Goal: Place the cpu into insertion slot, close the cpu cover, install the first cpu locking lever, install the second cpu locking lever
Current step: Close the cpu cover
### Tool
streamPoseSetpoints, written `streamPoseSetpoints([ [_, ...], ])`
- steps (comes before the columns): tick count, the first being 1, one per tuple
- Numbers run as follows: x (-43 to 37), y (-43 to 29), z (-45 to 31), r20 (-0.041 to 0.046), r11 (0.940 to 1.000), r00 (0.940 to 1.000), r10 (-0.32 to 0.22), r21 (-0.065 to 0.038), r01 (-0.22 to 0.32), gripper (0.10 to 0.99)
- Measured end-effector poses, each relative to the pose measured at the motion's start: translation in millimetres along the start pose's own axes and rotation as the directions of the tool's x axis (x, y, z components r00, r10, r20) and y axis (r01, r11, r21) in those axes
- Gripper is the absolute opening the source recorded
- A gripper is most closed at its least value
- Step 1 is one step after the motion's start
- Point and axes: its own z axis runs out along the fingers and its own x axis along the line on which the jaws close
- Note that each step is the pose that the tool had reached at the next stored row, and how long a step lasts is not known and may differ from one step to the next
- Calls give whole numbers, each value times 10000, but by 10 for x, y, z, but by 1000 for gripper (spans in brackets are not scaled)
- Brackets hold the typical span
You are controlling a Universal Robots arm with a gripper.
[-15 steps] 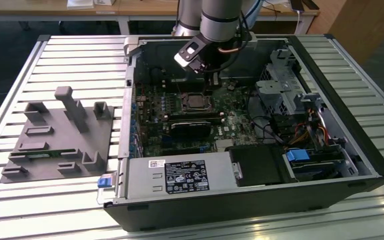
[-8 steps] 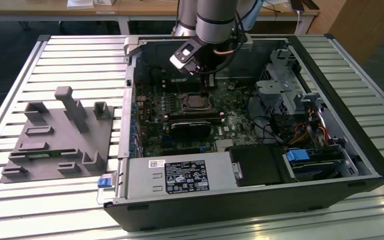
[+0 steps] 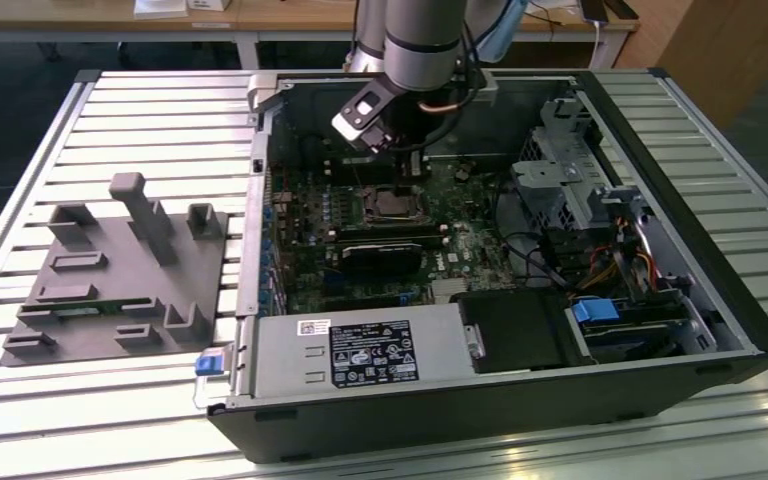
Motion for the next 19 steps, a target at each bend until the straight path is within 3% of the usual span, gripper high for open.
streamPoseSetpoints([
  [19,-3,-259,85,-1,10000,10000,0,-1,0,122],
])
